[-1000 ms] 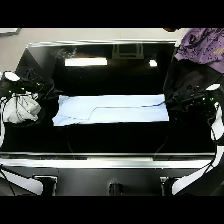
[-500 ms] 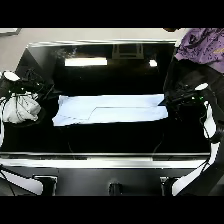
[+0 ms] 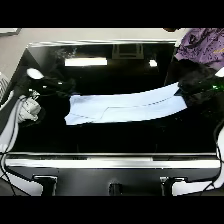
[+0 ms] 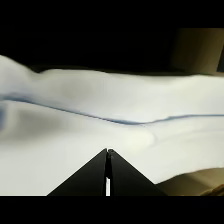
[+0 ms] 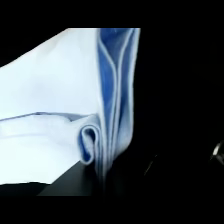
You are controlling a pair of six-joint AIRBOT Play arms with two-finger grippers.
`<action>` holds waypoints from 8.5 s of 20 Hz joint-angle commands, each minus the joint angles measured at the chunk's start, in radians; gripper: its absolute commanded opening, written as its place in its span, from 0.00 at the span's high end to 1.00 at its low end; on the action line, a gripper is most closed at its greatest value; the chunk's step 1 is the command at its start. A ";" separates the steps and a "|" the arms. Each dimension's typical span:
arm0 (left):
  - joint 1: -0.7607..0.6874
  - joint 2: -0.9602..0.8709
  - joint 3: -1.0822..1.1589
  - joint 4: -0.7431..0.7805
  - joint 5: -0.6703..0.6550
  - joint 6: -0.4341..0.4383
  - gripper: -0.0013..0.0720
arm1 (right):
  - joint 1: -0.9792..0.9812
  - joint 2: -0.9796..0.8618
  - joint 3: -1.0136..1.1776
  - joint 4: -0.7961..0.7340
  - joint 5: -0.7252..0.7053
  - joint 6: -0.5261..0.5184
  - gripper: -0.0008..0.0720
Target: Fold the clothes and pants, and hang the long-sleeved shirts on hangers.
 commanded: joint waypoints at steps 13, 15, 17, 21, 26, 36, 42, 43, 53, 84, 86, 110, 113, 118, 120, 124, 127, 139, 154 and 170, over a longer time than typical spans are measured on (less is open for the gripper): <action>-0.685 -0.452 0.428 -0.269 0.391 -0.372 0.96 | 0.001 0.299 0.003 -0.119 0.138 0.132 0.94; -0.715 -0.513 0.478 -0.269 0.417 -0.457 0.96 | 0.001 0.300 0.003 -0.119 0.141 0.132 0.94; -0.734 -0.529 0.460 -0.269 0.456 -0.495 0.96 | 0.001 0.300 0.003 -0.117 0.141 0.132 0.94; -0.745 -0.546 0.448 -0.269 0.486 -0.515 0.96 | 0.001 0.300 0.003 -0.111 0.124 0.132 0.94; -0.677 -0.490 0.448 -0.237 0.367 -0.449 0.96 | 0.001 0.299 0.003 -0.128 0.102 0.157 0.94; -0.332 -0.026 0.448 0.473 -0.347 -0.342 0.96 | 0.335 0.298 0.003 -0.120 -0.012 0.443 0.94; -0.108 0.159 0.448 0.476 -0.458 -0.240 0.95 | 0.714 0.215 0.003 -0.267 -0.235 0.734 0.94; -0.084 0.173 0.448 0.476 -0.458 -0.240 0.95 | 0.752 0.187 0.003 -0.267 -0.257 0.761 0.94; -0.008 0.197 0.414 0.474 -0.459 -0.213 0.95 | 0.893 -0.067 0.003 -0.243 -0.432 0.797 0.94; -0.008 0.195 0.398 0.477 -0.459 -0.158 0.95 | 0.080 -0.065 0.259 0.191 0.184 -0.032 0.07; -0.008 0.195 0.398 0.477 -0.459 -0.158 0.95 | 0.003 -0.065 0.096 0.277 0.156 -0.140 0.07; -0.008 0.195 0.398 0.476 -0.459 -0.163 0.95 | 0.131 -0.224 -0.424 0.678 -0.156 -0.581 0.94; -0.008 0.195 0.397 0.477 -0.459 -0.163 0.95 | 0.131 -0.161 -0.343 0.658 -0.158 -0.506 0.94; -0.008 0.195 0.398 0.476 -0.459 -0.163 0.95 | 0.131 -0.141 -0.030 0.477 -0.167 -0.272 0.94; -0.008 0.195 0.398 0.476 -0.459 -0.163 0.95 | 0.131 -0.141 0.095 0.362 -0.186 -0.149 0.94; -0.008 0.195 0.398 0.476 -0.459 -0.163 0.95 | 0.121 -0.141 0.273 0.155 -0.188 0.024 0.94; -0.008 0.195 0.398 0.476 -0.459 -0.163 0.95 | 0.054 -0.141 0.355 0.130 -0.193 0.134 0.94; -0.008 0.195 0.398 0.476 -0.480 -0.163 0.95 | -0.296 -0.085 0.406 0.094 -0.168 0.358 0.94; -0.008 0.196 0.398 0.476 -0.549 -0.163 0.95 | -0.595 0.159 -0.113 -0.291 -0.027 0.396 0.94; -0.008 0.195 0.398 0.476 -0.549 -0.163 0.95 | -0.605 0.392 -0.684 -0.616 -0.053 0.465 0.94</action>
